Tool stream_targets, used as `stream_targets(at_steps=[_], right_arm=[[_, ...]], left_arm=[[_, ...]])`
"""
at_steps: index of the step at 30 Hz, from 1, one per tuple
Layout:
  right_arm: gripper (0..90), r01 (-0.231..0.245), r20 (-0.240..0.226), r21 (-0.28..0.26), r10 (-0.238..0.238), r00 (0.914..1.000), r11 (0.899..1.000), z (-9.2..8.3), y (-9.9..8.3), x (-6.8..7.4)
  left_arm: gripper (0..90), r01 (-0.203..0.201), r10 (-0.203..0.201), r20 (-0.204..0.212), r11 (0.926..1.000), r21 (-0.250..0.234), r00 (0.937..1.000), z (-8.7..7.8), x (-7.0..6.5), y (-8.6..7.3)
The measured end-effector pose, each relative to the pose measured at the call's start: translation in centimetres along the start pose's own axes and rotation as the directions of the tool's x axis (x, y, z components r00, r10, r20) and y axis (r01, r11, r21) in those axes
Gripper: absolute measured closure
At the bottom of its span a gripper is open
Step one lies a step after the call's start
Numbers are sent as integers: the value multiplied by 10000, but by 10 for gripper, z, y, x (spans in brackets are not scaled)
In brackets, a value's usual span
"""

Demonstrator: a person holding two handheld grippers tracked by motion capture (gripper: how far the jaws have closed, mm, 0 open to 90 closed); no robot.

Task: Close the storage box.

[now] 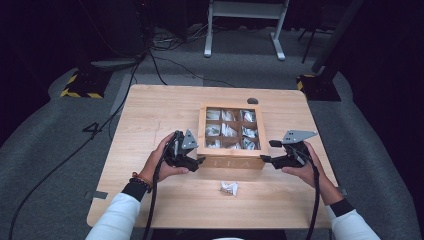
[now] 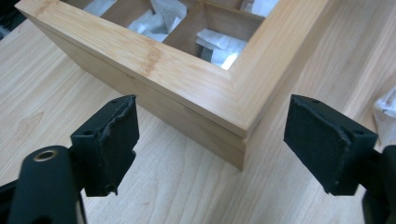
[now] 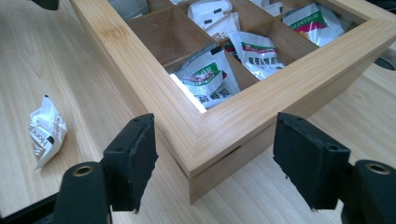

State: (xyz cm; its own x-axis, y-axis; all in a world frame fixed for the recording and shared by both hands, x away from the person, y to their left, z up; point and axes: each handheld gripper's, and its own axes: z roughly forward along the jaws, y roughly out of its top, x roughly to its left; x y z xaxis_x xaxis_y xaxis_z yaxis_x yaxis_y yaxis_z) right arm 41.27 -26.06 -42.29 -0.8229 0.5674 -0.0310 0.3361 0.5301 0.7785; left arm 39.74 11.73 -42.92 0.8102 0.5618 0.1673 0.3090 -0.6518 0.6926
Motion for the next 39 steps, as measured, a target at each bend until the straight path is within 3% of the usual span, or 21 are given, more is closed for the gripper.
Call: stream_targets(at_steps=[3, 14, 25, 39], right_arm=[[302, 121, 127, 24, -121, 9998, 9999, -4, 0, 2], [291, 595, 667, 154, -604, 9959, 9981, -20, -4, 7], [285, 668, 1144, 308, -699, 9910, 9973, -33, -16, 6], [281, 628, 1561, 789, -745, 9849, 9949, -37, -37, 4]], left_arm=[[176, -206, 207, -258, 9998, 45, 9995, -5, -2, -2], [177, -332, 332, -761, 9994, 7, 9965, -22, -5, -12], [182, -196, 225, -1258, 9995, 240, 9918, -33, -5, -33], [178, 48, 53, -1510, 9978, 666, 9885, -39, -4, -59]])
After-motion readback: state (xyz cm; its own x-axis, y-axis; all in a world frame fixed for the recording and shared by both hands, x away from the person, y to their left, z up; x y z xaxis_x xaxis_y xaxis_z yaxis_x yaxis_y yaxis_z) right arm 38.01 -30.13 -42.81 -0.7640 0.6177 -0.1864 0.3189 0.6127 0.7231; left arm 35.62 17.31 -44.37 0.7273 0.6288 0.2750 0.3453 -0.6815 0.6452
